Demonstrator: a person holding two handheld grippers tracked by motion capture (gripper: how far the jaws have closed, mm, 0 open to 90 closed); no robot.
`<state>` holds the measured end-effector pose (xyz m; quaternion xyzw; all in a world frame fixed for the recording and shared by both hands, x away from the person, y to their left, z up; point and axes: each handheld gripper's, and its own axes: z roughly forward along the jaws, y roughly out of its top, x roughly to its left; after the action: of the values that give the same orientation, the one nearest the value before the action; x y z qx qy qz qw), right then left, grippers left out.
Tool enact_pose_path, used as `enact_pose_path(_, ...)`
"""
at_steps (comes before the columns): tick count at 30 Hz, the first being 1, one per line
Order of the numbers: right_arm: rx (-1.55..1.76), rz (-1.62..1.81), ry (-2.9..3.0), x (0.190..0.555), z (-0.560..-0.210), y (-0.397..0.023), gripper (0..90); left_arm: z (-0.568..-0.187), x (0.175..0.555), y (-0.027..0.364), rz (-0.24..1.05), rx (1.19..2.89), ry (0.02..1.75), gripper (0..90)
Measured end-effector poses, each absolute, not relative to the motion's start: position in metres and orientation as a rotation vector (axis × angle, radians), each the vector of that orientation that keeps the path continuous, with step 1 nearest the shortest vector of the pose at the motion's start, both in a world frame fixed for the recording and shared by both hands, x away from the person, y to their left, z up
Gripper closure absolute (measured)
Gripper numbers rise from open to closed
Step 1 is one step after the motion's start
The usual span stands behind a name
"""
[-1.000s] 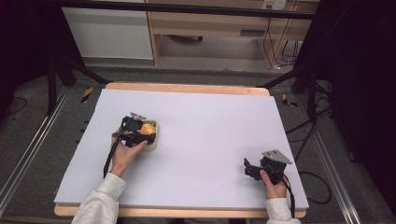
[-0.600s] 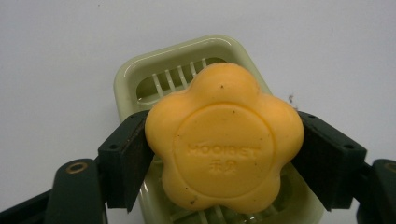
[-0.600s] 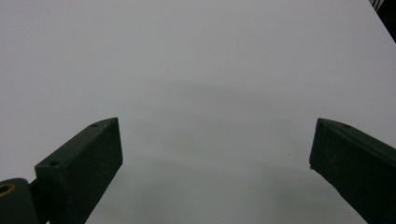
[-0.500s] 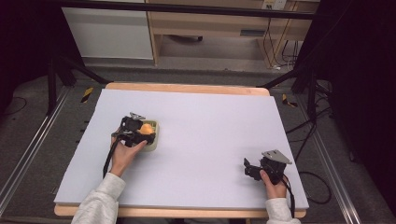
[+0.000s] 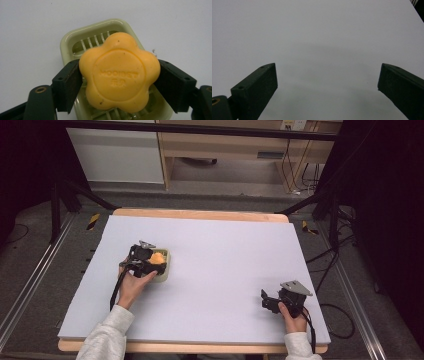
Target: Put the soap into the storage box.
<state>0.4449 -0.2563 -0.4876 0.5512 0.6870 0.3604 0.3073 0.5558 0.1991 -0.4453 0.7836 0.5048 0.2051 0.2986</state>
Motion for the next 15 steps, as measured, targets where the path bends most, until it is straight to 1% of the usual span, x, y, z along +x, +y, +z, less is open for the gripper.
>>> enact_pose_path(15,1.456,0.954,1.816,0.4448,-0.4876,-0.2561,3.1,-0.4391,0.5535,0.2011,0.566,2.059,1.331,24.4)
